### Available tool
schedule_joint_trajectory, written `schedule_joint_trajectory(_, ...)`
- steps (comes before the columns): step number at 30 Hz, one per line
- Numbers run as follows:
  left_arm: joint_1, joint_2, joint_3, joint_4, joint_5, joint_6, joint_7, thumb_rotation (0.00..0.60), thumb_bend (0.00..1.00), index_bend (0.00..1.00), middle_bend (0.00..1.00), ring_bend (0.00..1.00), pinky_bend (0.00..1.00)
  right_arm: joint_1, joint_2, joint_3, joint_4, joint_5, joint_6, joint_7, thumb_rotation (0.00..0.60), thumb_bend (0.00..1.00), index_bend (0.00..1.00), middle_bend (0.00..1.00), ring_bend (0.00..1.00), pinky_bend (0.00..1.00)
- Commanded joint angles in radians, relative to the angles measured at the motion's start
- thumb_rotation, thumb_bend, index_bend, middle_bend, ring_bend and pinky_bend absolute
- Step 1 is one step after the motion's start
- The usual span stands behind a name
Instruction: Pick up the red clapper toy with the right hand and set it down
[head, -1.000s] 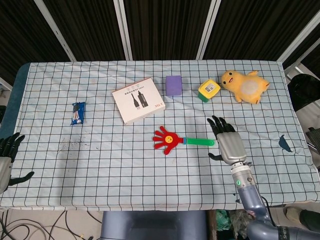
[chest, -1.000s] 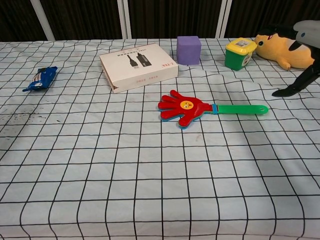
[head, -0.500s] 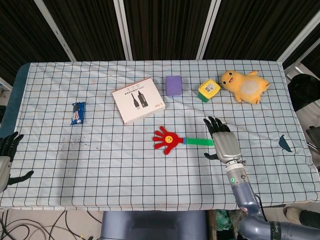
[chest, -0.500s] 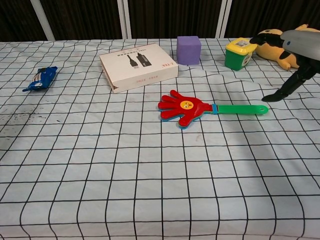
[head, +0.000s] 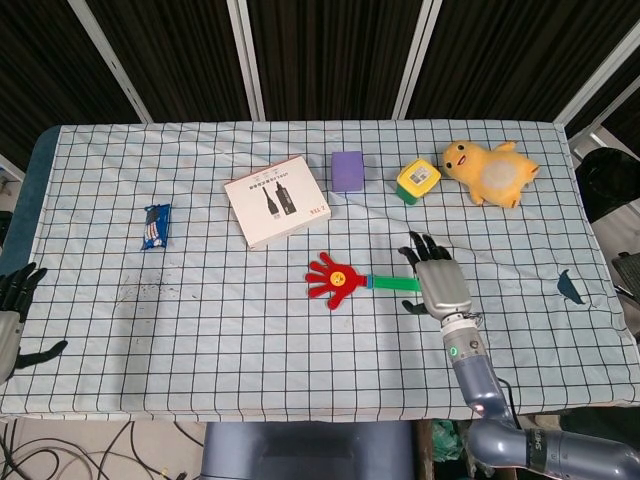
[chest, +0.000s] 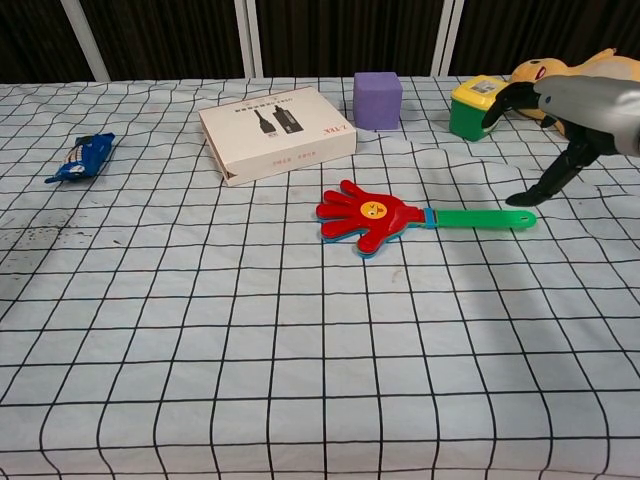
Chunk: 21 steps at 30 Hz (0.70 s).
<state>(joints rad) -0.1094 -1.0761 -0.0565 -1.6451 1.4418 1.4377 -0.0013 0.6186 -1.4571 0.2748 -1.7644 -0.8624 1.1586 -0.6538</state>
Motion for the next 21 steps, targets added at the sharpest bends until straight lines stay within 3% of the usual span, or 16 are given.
schedule_joint_trajectory(1,-0.001,0.001,-0.003,-0.002,-0.006,-0.002,-0.003,0.600,0.00,0.00,0.00,0.00,0.00,0.026,-0.026,0.004,0.029,0.029,-0.011,-0.023,0.600,0.13,0.27,0.00,0.00,0.15)
schedule_joint_trajectory(21,-0.009,0.015,-0.013,-0.020,-0.032,-0.029,-0.047,0.600,0.00,0.00,0.00,0.00,0.00,0.161,-0.205,0.038,0.236,0.198,-0.089,-0.020,0.600,0.19,0.33,0.00,0.00,0.15)
